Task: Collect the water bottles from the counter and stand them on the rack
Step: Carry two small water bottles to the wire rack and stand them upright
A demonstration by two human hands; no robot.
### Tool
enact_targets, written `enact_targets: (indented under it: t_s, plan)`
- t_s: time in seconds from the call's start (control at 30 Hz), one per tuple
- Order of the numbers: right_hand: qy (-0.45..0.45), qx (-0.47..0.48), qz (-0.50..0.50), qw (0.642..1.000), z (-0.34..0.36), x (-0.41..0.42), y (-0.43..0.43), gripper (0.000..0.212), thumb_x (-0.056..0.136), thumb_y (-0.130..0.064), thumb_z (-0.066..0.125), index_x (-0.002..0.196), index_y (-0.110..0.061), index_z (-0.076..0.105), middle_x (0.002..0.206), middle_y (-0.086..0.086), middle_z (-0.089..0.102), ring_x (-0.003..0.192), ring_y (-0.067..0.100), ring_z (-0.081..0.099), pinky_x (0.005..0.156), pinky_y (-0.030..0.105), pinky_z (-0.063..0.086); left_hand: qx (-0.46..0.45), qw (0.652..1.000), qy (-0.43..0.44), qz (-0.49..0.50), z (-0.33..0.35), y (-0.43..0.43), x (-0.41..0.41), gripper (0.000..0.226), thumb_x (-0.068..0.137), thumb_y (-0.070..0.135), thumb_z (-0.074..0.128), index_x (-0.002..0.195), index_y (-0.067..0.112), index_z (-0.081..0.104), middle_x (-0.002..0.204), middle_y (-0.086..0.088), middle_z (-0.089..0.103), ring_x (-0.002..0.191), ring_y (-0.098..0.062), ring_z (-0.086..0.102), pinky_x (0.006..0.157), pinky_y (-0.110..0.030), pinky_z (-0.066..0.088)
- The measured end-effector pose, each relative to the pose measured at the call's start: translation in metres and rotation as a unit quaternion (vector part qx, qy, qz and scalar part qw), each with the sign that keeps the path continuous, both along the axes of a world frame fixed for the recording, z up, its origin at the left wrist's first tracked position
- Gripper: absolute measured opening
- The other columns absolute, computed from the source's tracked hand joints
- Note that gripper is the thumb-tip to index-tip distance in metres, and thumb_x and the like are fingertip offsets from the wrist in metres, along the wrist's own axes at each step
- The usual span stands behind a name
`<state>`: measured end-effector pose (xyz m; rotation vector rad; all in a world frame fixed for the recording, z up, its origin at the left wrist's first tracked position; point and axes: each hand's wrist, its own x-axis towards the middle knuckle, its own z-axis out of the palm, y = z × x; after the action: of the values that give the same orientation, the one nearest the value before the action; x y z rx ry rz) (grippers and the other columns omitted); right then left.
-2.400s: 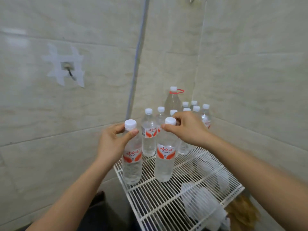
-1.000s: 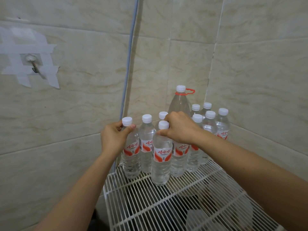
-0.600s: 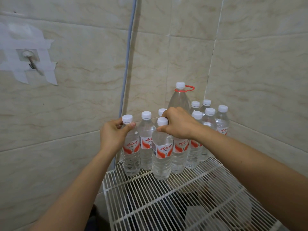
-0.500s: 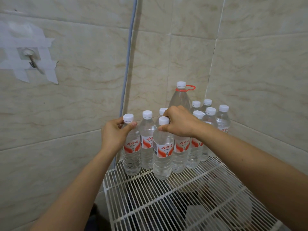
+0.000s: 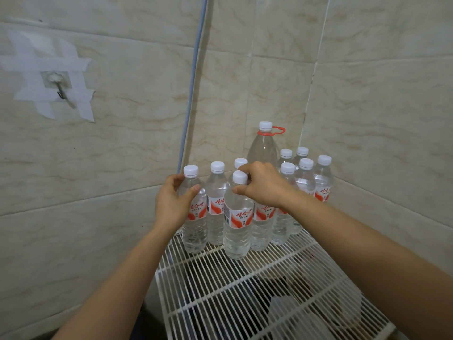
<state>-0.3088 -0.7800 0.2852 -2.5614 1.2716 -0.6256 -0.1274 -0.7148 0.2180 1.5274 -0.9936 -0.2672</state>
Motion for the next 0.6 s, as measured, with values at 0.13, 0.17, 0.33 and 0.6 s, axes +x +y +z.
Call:
enact_targets:
  t_s: [0.13,0.17,0.33,0.6]
  plan:
    - [-0.036,0.02,-0.006,0.999,-0.004,-0.003,0.005,0.02,0.083,-0.029,0.07,0.086,-0.011,0.061,0.077,0.003,0.058,0.08,0.025,0.057,0.062,0.031,0.041,0.007,1.0,0.029,0.004,0.0,0.003,-0.004,0.047,0.085,0.025,0.068,0.126,0.013,0.048,0.134,-0.006,0.053,0.115,-0.016,0.052,0.078,-0.019,0.046]
    - [-0.043,0.022,-0.008,0.999,-0.004,-0.004,0.007,0.024,0.084,-0.03,0.069,0.099,-0.012,0.063,0.087,0.005,0.062,0.088,0.026,0.059,0.068,0.033,0.046,0.009,1.0,0.029,0.006,0.001,0.007,-0.006,0.047,0.086,0.024,0.066,0.128,0.013,0.048,0.135,-0.006,0.053,0.112,-0.013,0.051,0.07,-0.013,0.044]
    - [-0.04,-0.076,0.01,0.996,0.001,-0.01,0.028,0.052,0.09,-0.028,0.06,0.137,-0.01,0.047,0.136,0.007,0.049,0.128,0.023,0.042,0.103,0.037,0.04,0.016,0.999,0.0,0.038,-0.002,0.036,-0.013,0.042,0.089,0.025,0.062,0.128,0.014,0.05,0.134,-0.003,0.053,0.126,-0.019,0.047,0.093,-0.028,0.038]
    - [-0.05,-0.126,0.186,0.973,-0.039,0.001,0.076,0.037,0.092,-0.029,0.056,0.125,-0.011,0.056,0.123,0.004,0.054,0.118,0.019,0.045,0.096,0.032,0.039,0.063,0.989,-0.022,0.132,-0.046,0.121,-0.025,0.034,0.09,0.021,0.061,0.122,0.012,0.054,0.126,-0.003,0.057,0.118,-0.019,0.052,0.092,-0.028,0.038]
